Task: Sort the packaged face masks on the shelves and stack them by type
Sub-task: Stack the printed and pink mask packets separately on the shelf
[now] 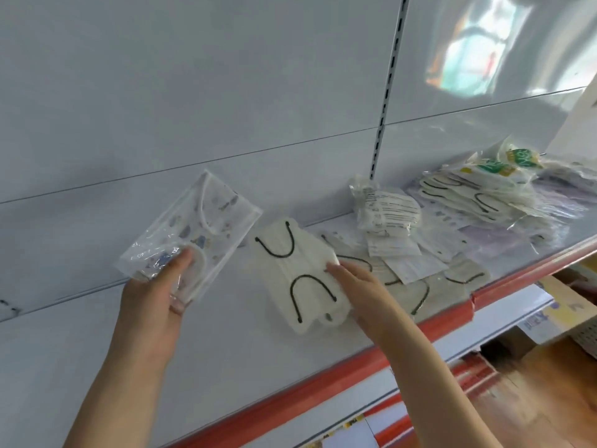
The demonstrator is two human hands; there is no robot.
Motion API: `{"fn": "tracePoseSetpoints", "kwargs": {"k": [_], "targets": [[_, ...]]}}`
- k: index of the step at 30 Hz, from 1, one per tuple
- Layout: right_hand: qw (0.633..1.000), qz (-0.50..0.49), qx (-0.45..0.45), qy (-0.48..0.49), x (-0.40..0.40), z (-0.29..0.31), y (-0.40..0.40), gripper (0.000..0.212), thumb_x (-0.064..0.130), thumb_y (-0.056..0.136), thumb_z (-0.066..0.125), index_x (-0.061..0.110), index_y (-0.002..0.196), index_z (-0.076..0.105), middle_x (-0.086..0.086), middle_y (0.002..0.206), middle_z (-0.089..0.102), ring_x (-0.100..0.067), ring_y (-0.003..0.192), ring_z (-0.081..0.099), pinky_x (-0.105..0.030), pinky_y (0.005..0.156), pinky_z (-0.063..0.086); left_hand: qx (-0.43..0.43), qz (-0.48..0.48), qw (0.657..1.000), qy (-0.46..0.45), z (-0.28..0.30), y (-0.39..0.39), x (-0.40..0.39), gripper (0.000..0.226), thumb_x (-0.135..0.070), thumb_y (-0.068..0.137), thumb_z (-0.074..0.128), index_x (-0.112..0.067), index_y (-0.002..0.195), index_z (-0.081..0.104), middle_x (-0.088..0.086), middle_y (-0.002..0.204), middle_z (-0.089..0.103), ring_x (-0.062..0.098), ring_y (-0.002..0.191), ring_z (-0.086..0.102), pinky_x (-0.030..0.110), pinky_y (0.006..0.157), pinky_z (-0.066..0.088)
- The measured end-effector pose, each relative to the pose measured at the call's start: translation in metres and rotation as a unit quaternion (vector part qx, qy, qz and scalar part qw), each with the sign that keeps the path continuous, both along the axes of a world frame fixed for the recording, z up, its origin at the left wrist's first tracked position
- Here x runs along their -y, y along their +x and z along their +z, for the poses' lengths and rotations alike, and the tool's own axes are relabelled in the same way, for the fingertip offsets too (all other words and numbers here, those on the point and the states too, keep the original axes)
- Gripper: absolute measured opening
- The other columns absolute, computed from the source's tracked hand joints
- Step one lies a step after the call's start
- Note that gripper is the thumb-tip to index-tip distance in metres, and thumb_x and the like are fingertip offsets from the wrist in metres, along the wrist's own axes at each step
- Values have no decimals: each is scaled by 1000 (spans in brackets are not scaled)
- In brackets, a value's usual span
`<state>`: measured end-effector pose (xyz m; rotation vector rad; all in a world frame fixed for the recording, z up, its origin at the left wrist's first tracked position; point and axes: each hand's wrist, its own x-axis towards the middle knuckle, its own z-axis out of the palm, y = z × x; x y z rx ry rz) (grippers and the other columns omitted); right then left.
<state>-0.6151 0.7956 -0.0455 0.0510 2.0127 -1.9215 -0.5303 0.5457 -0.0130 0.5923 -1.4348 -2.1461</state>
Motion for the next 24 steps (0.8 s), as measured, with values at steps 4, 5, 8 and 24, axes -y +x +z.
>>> {"fn": "tracePoseSetpoints", "kwargs": {"k": [4,5,8,24], "targets": [[944,-55,-243,215,29,0,1,33,40,99,54,17,121,61,7,109,66,-10,100,61,-23,81,47,22,-37,998,-48,-1,14,18,35,-6,90,68,-13,125,68,4,117,76,17,107,73,36,92,60],[940,-57,-275,196,35,4,1,41,46,97,55,18,127,58,7,118,64,-9,106,60,-25,87,47,31,-55,996,-67,-3,19,21,36,-8,87,72,-12,122,69,4,114,76,16,103,74,30,86,61],[961,95,-246,84,70,23,4,82,68,77,60,30,146,39,14,138,53,-2,123,51,-25,102,43,68,-91,987,-114,-5,34,34,38,-15,75,80,-10,112,74,5,108,78,17,96,75,17,73,56],[850,502,-158,-15,387,57,168,31,16,95,65,35,71,68,12,68,63,-11,70,61,-31,72,49,93,241,964,-58,2,293,224,29,-29,94,66,-14,119,69,8,114,76,24,103,73,31,64,60]]}}
